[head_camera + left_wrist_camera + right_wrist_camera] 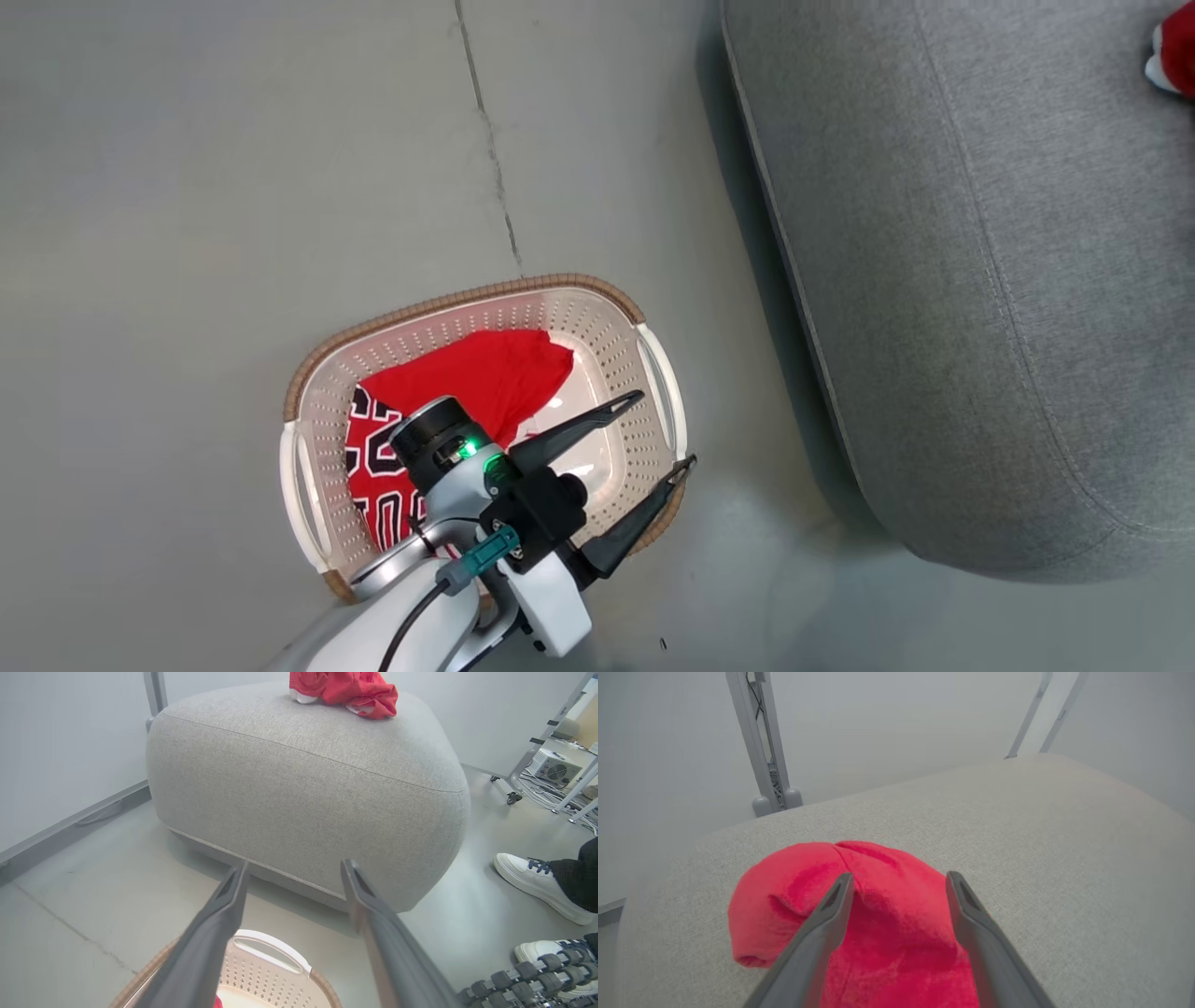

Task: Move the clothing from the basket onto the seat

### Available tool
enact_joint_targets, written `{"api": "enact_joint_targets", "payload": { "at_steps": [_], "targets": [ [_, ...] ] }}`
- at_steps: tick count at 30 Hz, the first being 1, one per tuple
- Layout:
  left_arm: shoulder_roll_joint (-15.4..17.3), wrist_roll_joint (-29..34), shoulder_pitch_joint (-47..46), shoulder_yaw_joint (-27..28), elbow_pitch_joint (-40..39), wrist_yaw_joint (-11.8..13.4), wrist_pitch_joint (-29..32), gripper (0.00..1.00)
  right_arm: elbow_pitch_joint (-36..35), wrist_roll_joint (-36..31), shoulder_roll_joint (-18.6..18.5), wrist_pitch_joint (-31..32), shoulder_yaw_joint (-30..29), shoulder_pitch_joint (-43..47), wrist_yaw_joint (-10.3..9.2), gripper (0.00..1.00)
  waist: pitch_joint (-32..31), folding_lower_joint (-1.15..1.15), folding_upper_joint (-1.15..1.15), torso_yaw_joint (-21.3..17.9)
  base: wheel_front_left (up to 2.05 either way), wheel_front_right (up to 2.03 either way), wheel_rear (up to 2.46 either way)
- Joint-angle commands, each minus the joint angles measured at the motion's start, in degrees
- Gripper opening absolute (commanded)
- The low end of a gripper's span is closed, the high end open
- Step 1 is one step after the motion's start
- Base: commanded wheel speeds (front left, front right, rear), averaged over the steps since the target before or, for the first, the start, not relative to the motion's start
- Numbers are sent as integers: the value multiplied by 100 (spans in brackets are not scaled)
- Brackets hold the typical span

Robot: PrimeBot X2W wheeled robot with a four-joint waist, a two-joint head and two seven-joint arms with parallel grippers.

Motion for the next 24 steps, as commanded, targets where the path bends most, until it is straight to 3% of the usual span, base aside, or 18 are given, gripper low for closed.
{"api": "enact_joint_targets", "payload": {
  "at_steps": [1,11,14,20,24],
  "targets": [
    [-29,-18,-40,-6,13,-5,-7,100,-112,67,0,-74,95,-20,1,100,-183,0,0,18,0,0,0],
    [-411,-158,134,40,50,-5,-7,100,-972,747,-179,-182,746,360,1,100,-956,0,0,138,0,0,0],
    [-533,-204,228,145,51,-5,-7,100,-1437,1053,-394,-188,1033,551,1,100,-1236,0,0,210,0,0,0],
    [-698,-215,418,421,86,-5,-7,100,-3069,1793,-592,-214,1520,1174,1,100,-1766,0,0,443,0,0,0],
    [-849,-229,579,703,49,-5,-6,100,-4150,1973,-423,-216,1629,1772,1,100,-2093,0,0,594,0,0,0]
  ]
}}
